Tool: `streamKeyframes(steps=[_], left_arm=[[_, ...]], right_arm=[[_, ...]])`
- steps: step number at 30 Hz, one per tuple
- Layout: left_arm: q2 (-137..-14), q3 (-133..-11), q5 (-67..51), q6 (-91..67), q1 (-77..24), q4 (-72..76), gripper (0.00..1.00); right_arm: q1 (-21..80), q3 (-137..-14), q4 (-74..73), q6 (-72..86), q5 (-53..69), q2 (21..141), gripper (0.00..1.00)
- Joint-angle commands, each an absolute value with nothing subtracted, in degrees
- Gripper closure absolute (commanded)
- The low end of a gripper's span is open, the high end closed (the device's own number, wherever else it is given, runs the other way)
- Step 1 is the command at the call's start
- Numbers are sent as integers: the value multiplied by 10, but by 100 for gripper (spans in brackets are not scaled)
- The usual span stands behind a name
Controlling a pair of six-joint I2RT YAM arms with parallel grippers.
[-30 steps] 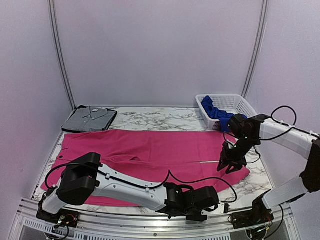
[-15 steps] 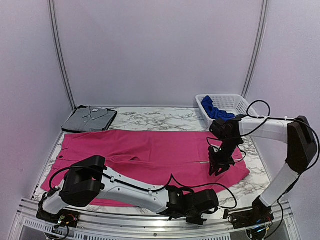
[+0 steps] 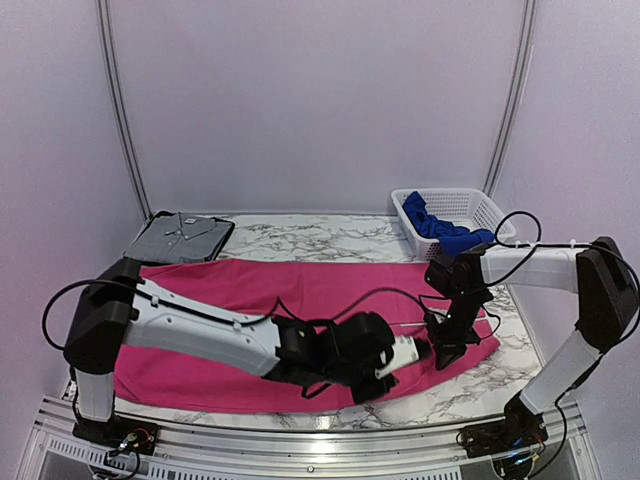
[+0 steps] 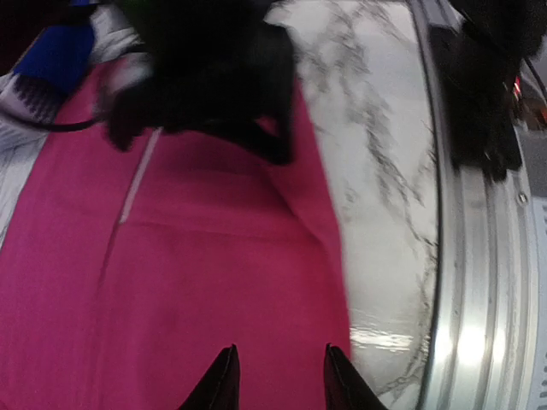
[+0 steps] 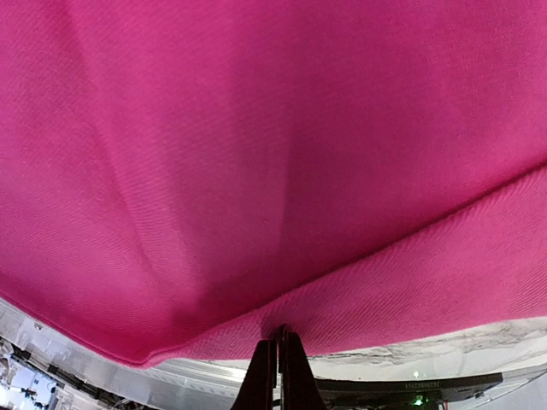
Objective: Fold and stack the mixed laundry pile
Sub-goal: Flatten out the crumpled trousers at the center of the board.
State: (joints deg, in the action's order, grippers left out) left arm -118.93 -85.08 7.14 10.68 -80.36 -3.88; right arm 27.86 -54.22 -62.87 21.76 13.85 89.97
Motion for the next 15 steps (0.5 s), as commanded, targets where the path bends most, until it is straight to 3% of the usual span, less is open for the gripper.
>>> streamKeyframes(steps=[1,5,15], left_arm=[[-1158,-815,19,-60,-725,12,66],[-1192,-828,-23,-106,-712,1,74],[-1310,-968,-17,-86,-745,-71,75]], right_arm=[[285,-532,-633,210,152,884,100],[285,-536,-647,219,167,863,100],[261,-573,-660,263,192,792,98]])
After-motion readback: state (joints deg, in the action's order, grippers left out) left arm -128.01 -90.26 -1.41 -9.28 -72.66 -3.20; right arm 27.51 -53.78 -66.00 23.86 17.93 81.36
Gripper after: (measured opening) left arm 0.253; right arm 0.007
